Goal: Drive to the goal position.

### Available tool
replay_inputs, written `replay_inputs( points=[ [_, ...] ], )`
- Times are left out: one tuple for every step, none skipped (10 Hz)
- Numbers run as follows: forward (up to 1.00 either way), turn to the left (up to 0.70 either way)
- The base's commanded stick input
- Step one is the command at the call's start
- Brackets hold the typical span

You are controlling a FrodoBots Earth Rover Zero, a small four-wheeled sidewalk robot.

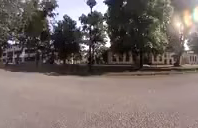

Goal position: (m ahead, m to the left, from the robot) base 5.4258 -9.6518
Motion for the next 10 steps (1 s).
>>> replay_inputs(
  points=[
    [0.44, 0.27],
    [0.44, 0.27],
    [0.44, 0.27],
    [0.44, 0.27],
    [0.44, 0.27],
    [0.44, 0.27],
    [0.44, 0.27],
    [0.44, 0.27],
    [0.44, 0.27],
    [0.44, 0.27]
  ],
)
